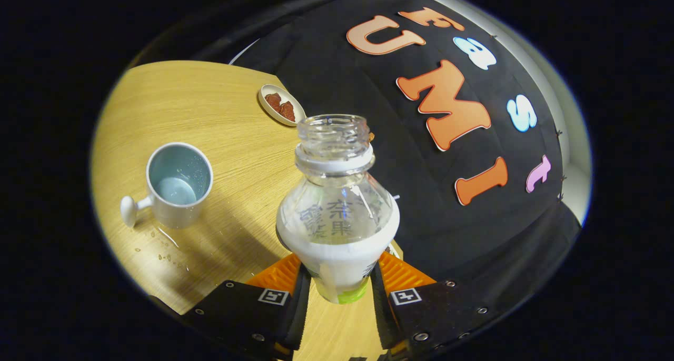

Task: Take the bottle from table, then pour the juice into the cup, finally place the bottle on the coaster

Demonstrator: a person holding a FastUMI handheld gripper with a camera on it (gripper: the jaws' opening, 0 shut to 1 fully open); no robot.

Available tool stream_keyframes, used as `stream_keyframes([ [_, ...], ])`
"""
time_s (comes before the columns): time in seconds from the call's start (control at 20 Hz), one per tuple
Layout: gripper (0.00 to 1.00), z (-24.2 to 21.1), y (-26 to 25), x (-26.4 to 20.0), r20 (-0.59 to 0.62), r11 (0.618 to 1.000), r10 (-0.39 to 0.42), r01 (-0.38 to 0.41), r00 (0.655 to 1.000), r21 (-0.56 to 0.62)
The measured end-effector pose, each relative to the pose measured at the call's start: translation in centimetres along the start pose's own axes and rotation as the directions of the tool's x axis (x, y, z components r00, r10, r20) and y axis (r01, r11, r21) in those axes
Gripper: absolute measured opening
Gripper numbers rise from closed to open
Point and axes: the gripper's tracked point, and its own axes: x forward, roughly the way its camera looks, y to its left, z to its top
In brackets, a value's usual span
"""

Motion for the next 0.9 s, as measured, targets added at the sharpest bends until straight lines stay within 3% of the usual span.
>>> stream_keyframes([
  [0.25,0.56,0.5,0.0,0.4,0.009,0.989,-0.044,0.045,0.999,-0.138],
  [0.45,0.56,1.6,-0.4,0.5,0.047,0.958,-0.102,0.111,0.994,-0.265],
  [0.9,0.56,2.6,0.7,0.4,0.1,0.897,-0.104,0.137,0.99,-0.42],
])
